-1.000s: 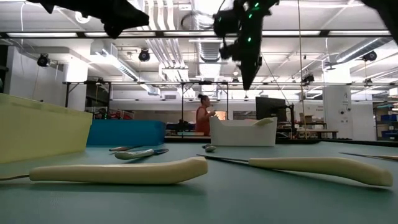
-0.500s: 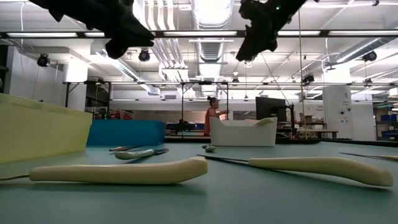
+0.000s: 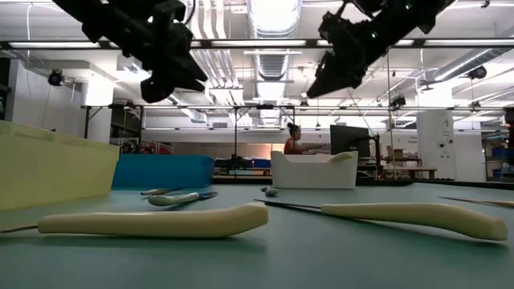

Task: Sort silverware by color (type)
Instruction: Put the left gold knife into the blue bin

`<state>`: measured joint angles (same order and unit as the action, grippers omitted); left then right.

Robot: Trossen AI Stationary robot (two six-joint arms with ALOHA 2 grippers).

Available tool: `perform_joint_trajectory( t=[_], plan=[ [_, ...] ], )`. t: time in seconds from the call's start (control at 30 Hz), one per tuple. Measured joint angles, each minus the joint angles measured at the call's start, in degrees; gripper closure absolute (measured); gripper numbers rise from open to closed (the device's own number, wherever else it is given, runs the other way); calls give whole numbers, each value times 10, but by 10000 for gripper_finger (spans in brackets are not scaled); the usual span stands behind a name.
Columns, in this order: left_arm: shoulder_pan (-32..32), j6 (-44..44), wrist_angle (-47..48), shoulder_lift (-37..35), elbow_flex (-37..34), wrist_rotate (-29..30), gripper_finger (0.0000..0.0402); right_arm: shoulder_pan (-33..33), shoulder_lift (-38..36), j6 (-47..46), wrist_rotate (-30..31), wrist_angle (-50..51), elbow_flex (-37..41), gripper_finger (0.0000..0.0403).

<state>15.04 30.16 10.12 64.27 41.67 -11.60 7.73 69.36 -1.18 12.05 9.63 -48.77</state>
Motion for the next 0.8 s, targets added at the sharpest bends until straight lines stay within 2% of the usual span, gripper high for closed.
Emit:
perform_joint_trajectory(
  t=[0.13,0.27,0.47,0.6,0.7,0.8],
  plan=[
    [-9,72,83,28,43,-11,324,0,0,53,0,-27,26,337],
    [-20,147,202,75,114,-10,324,3,-1,118,16,-37,29,337],
    [-29,159,384,161,230,-10,324,8,-8,181,41,-61,14,337],
    [-35,155,407,192,262,-9,324,14,-17,181,40,-66,13,337],
    [-39,154,410,207,269,-10,324,17,-19,141,41,-80,13,337],
    [-45,155,416,212,263,-9,324,15,-18,142,38,-68,19,337]
  ],
)
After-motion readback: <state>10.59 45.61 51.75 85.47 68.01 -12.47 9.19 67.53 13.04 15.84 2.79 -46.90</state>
